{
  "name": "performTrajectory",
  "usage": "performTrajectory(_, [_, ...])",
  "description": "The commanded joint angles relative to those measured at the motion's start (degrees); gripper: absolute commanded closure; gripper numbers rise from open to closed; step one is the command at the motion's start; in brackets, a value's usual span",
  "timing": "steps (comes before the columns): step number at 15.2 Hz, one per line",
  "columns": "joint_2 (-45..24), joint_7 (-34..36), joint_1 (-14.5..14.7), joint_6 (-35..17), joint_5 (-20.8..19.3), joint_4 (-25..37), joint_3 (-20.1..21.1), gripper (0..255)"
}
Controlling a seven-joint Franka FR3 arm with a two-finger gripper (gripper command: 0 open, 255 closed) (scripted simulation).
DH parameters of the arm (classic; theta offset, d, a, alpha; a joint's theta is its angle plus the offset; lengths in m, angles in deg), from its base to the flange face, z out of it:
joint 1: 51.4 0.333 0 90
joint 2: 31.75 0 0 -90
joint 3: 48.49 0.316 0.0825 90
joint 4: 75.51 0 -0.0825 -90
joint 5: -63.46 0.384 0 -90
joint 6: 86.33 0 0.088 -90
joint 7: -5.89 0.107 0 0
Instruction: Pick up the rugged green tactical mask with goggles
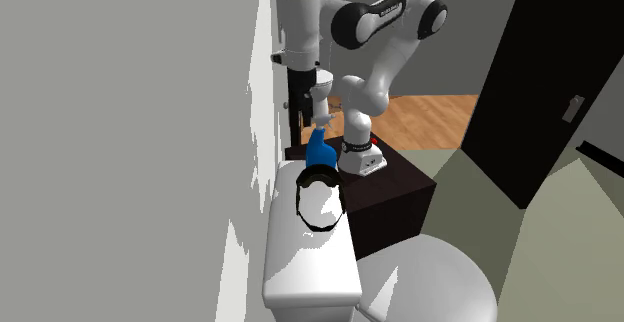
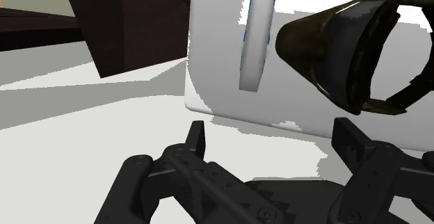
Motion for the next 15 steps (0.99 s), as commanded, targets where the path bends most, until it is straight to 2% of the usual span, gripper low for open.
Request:
performTrajectory(1, [-1.8, 4.5, 0.2, -2.0, 0.5, -0.2, 4.2, 0])
performTrajectory(6, [-10.0, 15.7, -1.2, -7.6, -0.5, 1.0, 15.0, 0])
performTrajectory(10, [-19.3, 26.4, -4.4, -11.6, -4.3, 3.8, 24.3, 0])
performTrajectory(15, [-21.4, 27.8, -5.0, -15.0, -5.0, 2.0, 25.7, 0])
